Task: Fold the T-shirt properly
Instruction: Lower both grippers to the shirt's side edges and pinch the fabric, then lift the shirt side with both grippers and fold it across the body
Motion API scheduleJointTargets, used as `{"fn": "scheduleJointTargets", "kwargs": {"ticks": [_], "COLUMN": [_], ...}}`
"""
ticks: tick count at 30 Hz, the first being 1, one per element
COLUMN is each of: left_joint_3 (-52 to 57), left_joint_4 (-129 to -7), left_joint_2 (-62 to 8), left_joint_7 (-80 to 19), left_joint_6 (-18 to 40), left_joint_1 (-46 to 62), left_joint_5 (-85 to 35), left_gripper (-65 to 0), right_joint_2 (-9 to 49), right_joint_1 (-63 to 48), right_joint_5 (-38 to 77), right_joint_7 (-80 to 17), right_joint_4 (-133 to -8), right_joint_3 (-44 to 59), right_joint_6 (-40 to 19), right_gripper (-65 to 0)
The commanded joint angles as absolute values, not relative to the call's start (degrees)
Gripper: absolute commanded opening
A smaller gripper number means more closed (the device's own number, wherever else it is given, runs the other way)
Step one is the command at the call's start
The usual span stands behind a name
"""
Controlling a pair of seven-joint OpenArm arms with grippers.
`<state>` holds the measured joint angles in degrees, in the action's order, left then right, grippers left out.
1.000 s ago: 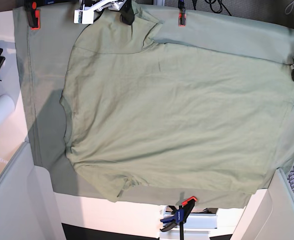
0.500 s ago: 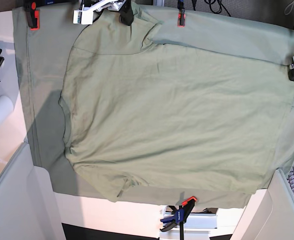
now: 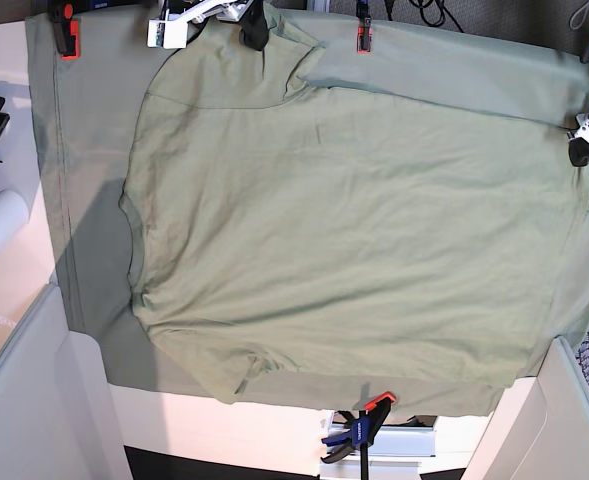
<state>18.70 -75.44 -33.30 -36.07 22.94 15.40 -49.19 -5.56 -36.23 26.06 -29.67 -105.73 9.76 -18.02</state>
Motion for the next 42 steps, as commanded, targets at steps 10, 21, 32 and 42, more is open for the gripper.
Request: {"fn": "scheduleJointTargets", "kwargs": {"ticks": [10,21,32,42], "left_joint_3": [18.3,22.3,25.2,20.3], "left_joint_4": [-75.7,-75.9,-77.1,-66.8], "left_joint_2": [-33.7,-37.5,-39.0,-39.2], "left_joint_7": [-38.5,-45.5,-44.4,-37.2], "left_joint_6": [25.1,40.0,40.0,40.0], "left_joint_1": [15.6,16.4,15.4,1.1], "left_joint_5": [-50.6,-65.8,-71.2,-64.6], "left_gripper": [-65.0,-65.0,-65.0,-65.0], "right_joint_2": [-5.6,-5.6,-5.6,-3.4], "right_joint_1": [-36.7,-36.9,-32.2,-11.4], "right_joint_5": [24.6,26.3,32.6,27.3], "right_joint_7": [-29.6,-33.6,-33.9,-32.7], "right_joint_4": [-106.2,-109.8,-116.7,-111.4], "right_joint_3": [9.7,11.7,19.8,19.9], "right_joint_6": [-18.0,-18.0,-18.3,-18.4], "right_gripper": [-45.4,-65.0,-65.0,-65.0]}}
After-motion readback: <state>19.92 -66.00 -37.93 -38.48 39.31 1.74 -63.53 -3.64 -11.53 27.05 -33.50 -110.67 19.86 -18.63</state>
